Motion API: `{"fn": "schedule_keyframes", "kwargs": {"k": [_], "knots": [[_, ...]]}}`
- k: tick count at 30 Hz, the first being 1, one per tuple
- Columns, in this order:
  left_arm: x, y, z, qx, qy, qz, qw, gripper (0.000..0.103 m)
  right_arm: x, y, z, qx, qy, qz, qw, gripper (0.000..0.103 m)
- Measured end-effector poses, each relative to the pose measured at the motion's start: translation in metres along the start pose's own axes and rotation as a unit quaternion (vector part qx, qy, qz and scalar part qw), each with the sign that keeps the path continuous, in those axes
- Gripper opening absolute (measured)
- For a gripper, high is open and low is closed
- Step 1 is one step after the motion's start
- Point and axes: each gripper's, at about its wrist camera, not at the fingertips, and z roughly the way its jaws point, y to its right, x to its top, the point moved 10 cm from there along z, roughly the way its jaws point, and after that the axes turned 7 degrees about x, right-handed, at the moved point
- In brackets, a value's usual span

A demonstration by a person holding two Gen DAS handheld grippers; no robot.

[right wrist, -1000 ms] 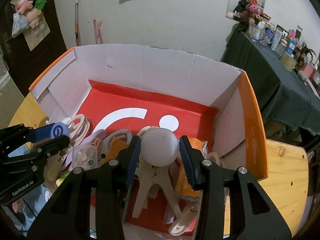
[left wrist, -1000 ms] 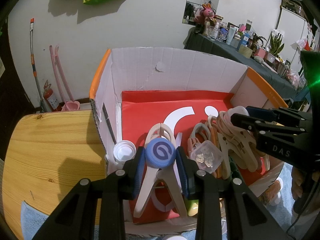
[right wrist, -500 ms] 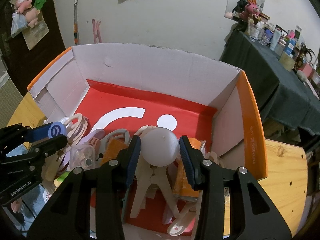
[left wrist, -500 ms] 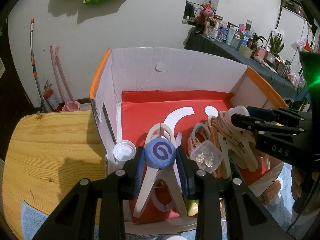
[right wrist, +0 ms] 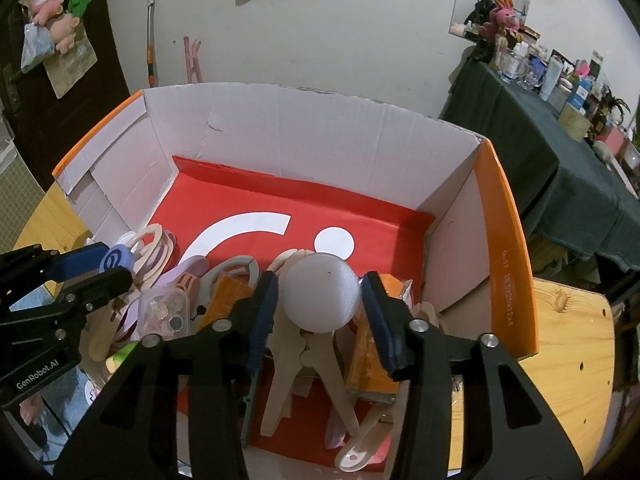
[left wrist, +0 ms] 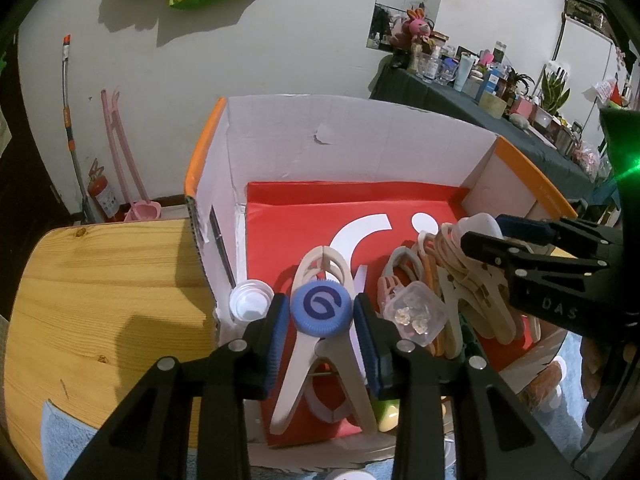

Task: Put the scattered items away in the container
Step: 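Lower the blue cap and white ball into the box and open both tools, then withdraw both tools from the box back over the towel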

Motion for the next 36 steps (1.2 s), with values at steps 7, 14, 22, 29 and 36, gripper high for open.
{"fn": "schedule_keyframes", "kwargs": {"k": [7, 14, 22, 29, 36], "knots": [[0.002, 0.000, -0.001, 0.002, 0.005, 0.002, 1.0000, 0.042, 0.001, -0.001, -0.001, -0.003, 0.002, -0.003, 1.000, 0.054], [0.004, -0.001, -0.004, 0.002, 0.013, 0.000, 0.9999, 0.052, 0.001, 0.000, 0.000, -0.003, 0.003, -0.003, 1.000, 0.055], [0.007, -0.002, -0.008, 0.005, 0.020, -0.002, 0.9998, 0.054, 0.003, -0.002, -0.002, -0.009, 0.010, -0.007, 1.000, 0.063], [0.008, -0.002, -0.013, 0.004, 0.024, 0.000, 0.9997, 0.054, 0.006, -0.004, -0.012, -0.012, 0.023, -0.009, 1.000, 0.068], [0.009, 0.000, -0.019, 0.002, 0.028, 0.001, 0.9996, 0.054, 0.010, -0.006, -0.023, -0.014, 0.036, -0.010, 0.999, 0.069]]}}
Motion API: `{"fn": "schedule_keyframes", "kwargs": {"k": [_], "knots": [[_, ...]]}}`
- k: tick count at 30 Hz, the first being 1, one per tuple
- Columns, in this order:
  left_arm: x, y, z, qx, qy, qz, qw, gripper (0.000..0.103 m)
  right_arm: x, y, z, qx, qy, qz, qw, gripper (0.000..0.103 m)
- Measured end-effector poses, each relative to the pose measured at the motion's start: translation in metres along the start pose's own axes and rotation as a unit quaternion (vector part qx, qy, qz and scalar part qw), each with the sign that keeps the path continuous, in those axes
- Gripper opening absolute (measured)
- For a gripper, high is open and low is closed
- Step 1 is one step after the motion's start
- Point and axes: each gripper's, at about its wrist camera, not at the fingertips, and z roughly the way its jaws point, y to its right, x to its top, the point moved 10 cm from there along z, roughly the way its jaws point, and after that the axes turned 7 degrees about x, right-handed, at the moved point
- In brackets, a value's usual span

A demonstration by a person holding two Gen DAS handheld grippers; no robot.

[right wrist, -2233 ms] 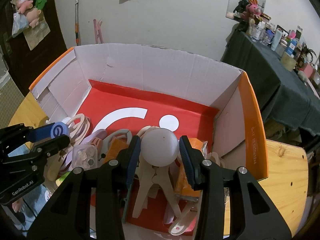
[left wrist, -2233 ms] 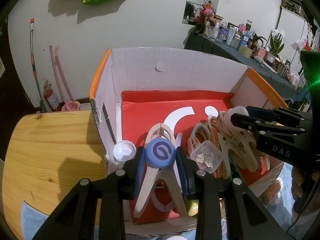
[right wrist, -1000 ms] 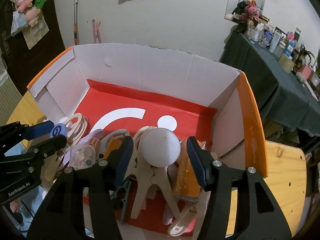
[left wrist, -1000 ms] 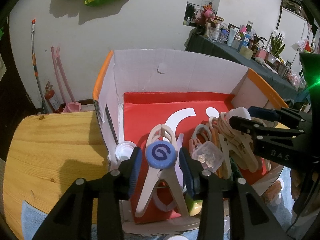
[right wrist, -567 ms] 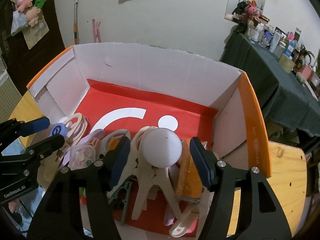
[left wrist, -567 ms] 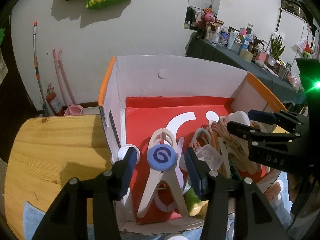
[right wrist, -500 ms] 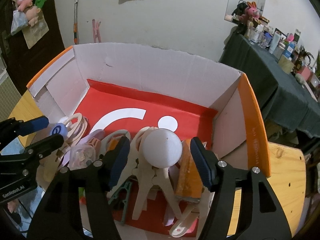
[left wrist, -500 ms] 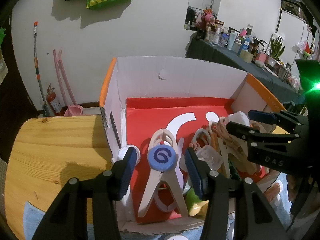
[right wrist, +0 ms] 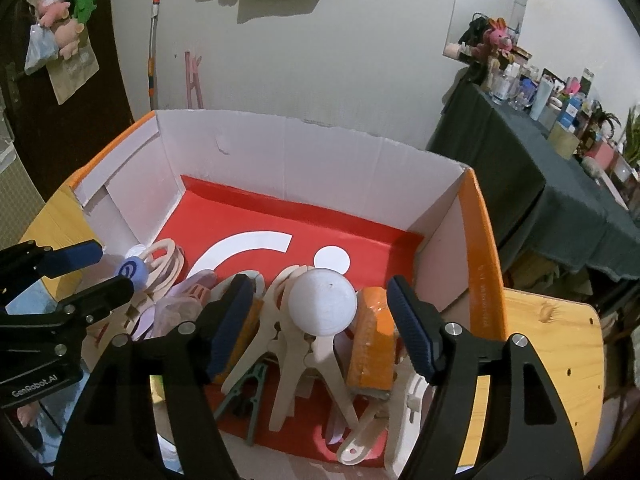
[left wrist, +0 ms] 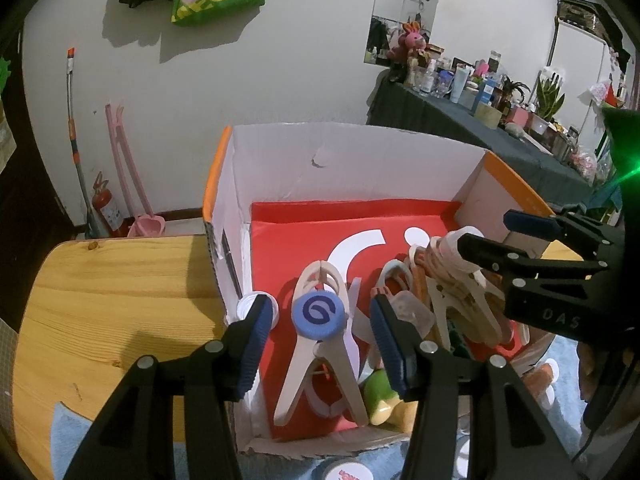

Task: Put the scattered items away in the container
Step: 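Withdraw both tools from the box back over the towel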

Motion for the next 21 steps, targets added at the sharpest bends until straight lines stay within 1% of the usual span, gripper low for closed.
{"fn": "schedule_keyframes", "kwargs": {"k": [11, 21], "knots": [[0.003, 0.005, -0.019, -0.002, 0.013, 0.006, 0.9999, 0.054, 0.003, -0.003, -0.020, 0.003, 0.017, 0.003, 1.000, 0.069], [-0.003, 0.010, -0.054, -0.001, 0.032, 0.017, 0.9993, 0.054, -0.004, -0.014, -0.060, 0.004, 0.039, -0.001, 0.999, 0.069]]}}
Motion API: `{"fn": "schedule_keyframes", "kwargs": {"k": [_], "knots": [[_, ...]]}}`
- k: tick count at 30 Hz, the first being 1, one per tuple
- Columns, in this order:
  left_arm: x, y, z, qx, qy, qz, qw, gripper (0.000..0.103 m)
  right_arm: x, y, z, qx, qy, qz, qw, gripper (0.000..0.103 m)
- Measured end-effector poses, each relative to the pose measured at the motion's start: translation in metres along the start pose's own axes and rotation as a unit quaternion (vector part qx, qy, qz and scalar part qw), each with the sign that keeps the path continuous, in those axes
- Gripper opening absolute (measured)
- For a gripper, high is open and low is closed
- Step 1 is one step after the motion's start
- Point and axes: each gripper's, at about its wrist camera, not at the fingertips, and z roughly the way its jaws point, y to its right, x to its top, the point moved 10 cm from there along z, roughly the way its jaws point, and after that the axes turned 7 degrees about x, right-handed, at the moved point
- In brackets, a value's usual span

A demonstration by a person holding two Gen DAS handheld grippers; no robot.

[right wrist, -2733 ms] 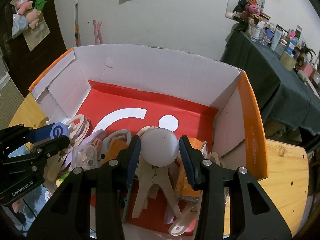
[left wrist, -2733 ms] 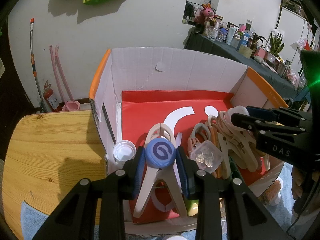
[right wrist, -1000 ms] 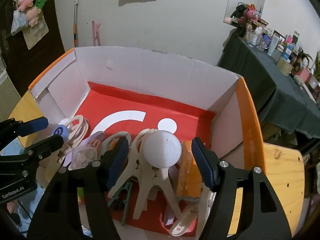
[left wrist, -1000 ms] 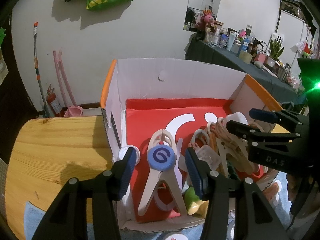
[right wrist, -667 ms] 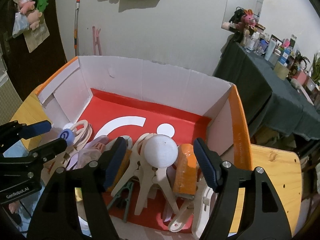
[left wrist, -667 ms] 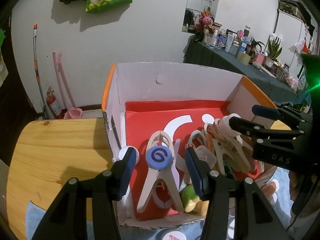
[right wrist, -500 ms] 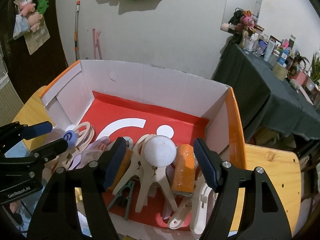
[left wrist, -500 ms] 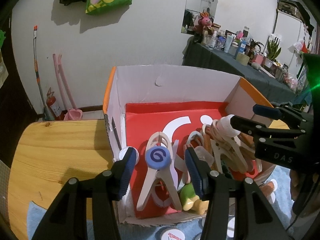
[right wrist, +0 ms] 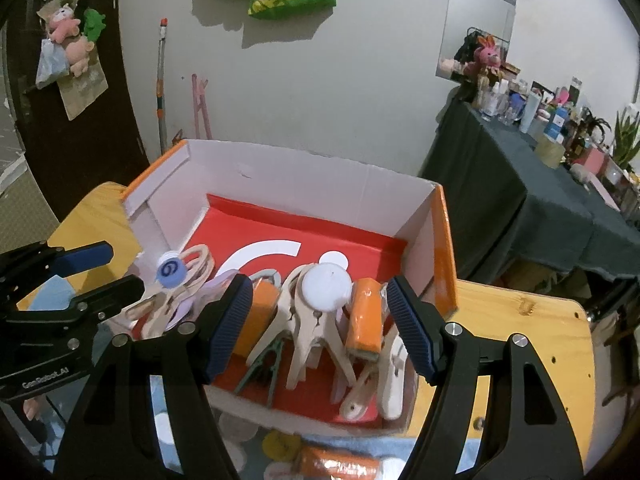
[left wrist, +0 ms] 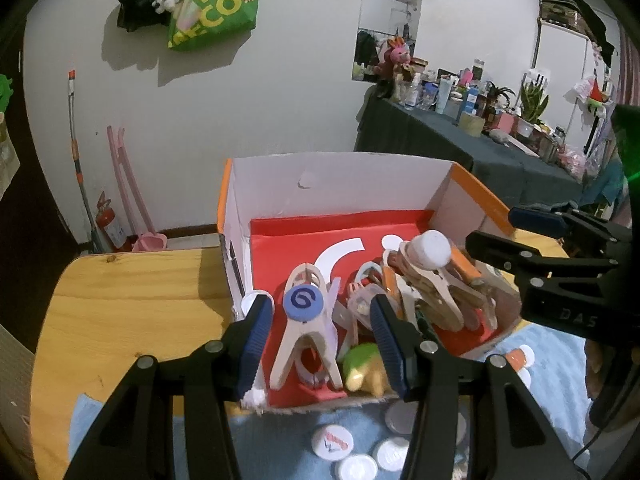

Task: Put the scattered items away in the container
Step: 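Withdraw both tools from the box back over the towel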

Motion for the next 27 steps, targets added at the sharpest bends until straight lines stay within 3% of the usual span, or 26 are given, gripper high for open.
{"fn": "schedule_keyframes", "kwargs": {"k": [11, 14, 27], "knots": [[-0.021, 0.012, -0.043, -0.002, 0.016, 0.023, 0.9996, 0.061, -0.023, -0.009, -0.050, -0.003, 0.016, -0.003, 1.000, 0.069], [-0.029, 0.017, -0.049, -0.006, 0.015, 0.028, 0.9995, 0.061, -0.031, -0.006, -0.060, -0.006, 0.019, 0.001, 1.000, 0.074], [-0.080, 0.033, -0.042, -0.024, -0.026, 0.044, 0.9984, 0.062, -0.080, 0.011, -0.068, -0.015, -0.009, 0.014, 1.000, 0.074]]}}
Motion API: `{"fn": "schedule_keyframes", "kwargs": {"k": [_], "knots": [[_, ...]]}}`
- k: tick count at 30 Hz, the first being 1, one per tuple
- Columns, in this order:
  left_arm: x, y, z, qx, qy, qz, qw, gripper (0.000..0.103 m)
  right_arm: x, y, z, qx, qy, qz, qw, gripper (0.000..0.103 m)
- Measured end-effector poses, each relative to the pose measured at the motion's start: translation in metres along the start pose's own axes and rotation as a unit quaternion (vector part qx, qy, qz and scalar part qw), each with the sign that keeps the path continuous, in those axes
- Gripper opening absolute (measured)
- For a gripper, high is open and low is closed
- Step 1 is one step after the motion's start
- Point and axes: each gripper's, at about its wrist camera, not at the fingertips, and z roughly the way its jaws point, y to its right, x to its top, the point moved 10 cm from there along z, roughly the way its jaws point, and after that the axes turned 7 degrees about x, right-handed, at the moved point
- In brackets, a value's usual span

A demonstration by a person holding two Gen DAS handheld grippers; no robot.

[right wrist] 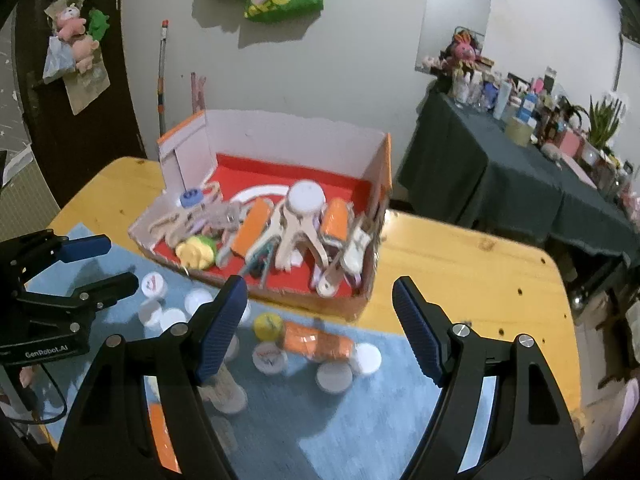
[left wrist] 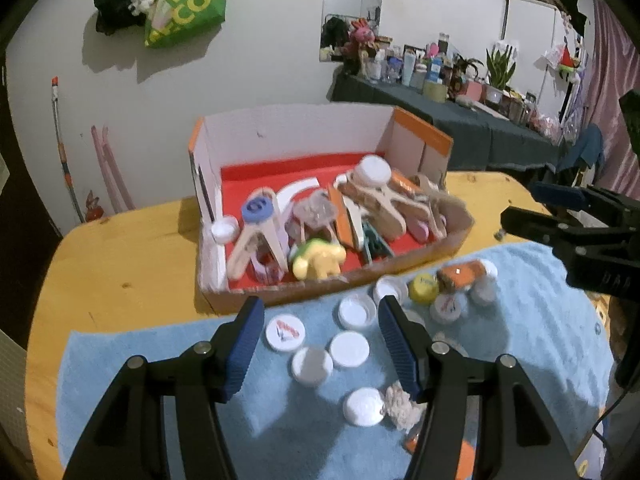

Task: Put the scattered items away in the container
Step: 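Withdraw both tools from the box back over the towel, then grasp a plain white cap with left tool while right tool grasps another white cap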

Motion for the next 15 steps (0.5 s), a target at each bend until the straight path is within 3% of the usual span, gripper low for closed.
{"fn": "schedule_keyframes", "kwargs": {"k": [15], "knots": [[-0.040, -0.005, 0.025, -0.006, -0.043, 0.000, 0.9991, 0.062, -0.058, 0.034, 0.020, -0.007, -0.048, 0.044, 0.998, 0.074]]}}
